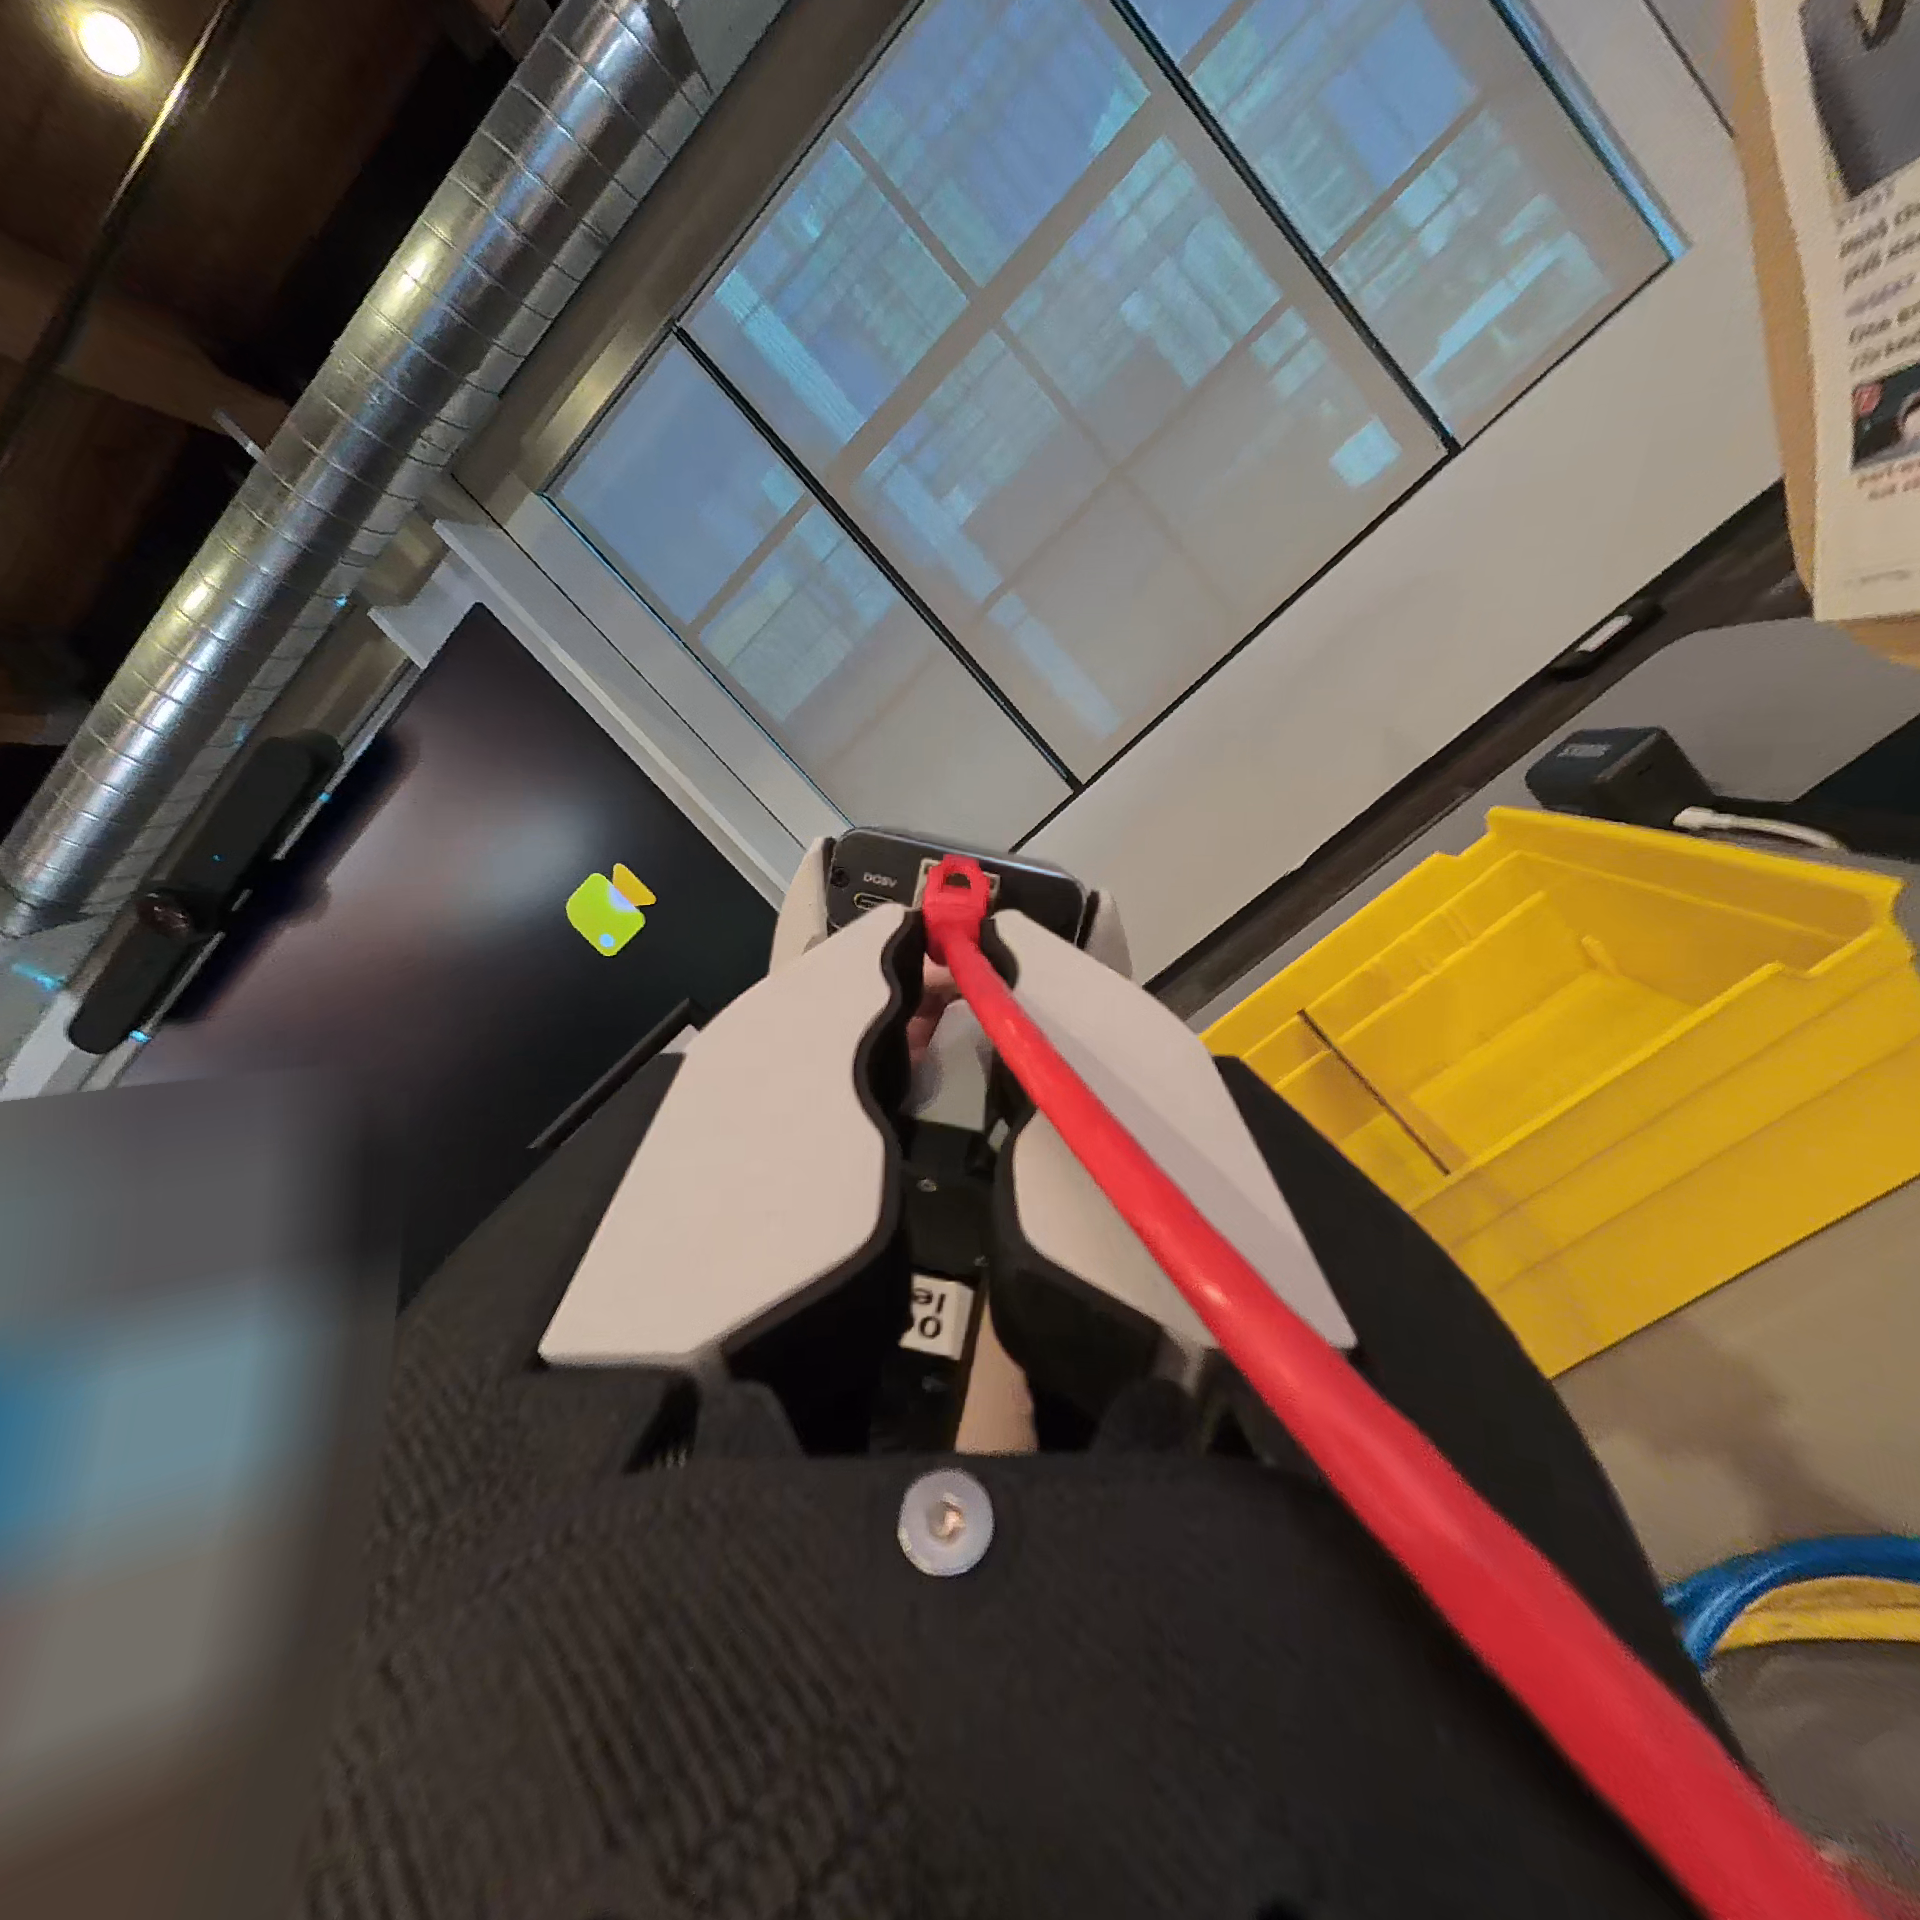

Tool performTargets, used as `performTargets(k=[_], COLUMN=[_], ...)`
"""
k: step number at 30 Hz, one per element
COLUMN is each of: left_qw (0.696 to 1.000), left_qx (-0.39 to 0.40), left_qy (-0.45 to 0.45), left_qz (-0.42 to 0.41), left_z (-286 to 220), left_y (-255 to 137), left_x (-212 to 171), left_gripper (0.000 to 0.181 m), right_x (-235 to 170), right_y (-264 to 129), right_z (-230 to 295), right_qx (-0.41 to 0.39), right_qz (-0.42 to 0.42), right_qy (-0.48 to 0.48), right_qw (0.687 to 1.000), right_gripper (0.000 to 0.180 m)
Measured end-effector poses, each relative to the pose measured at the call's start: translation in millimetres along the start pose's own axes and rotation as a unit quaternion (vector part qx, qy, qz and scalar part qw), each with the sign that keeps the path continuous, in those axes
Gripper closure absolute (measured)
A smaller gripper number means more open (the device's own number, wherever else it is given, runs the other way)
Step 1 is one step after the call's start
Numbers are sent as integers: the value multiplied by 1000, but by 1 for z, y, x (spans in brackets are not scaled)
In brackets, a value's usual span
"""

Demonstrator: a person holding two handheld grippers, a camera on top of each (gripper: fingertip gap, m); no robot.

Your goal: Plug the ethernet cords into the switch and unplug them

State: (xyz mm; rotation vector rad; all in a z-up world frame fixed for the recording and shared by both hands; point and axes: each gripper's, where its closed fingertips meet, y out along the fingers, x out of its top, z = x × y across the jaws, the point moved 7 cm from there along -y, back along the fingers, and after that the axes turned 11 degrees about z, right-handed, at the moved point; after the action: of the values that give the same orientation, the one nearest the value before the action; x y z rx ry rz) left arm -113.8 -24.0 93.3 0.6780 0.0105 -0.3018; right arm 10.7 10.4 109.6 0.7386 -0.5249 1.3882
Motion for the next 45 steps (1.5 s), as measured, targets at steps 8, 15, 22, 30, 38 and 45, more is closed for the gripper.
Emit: performTargets(k=[8,15,22,30,38,45], left_qw=[999,998,997,994,993,992], left_qx=[-18,-12,-20,-35,-44,-63], left_qy=[-32,-58,-75,-100,-107,-104], left_qz=[-15,-21,-14,-23,-28,-23], left_z=[6,9,10,11,8,6], left_y=[-3,-4,-4,-5,-6,-1], left_x=[12,14,15,21,26,26], left_gripper=[123,123,123,124,124,123], right_x=[3,1,0,1,2,7], right_y=[-8,-10,-9,-13,-16,-17], right_z=[12,17,19,22,21,16], right_qx=[-34,-13,-17,-25,-32,-46], right_qz=[34,68,69,75,80,63], right_qy=[-68,-66,-70,-80,-82,-68], right_qw=[997,995,995,994,993,995], right_gripper=[169,169,169,168,168,169])
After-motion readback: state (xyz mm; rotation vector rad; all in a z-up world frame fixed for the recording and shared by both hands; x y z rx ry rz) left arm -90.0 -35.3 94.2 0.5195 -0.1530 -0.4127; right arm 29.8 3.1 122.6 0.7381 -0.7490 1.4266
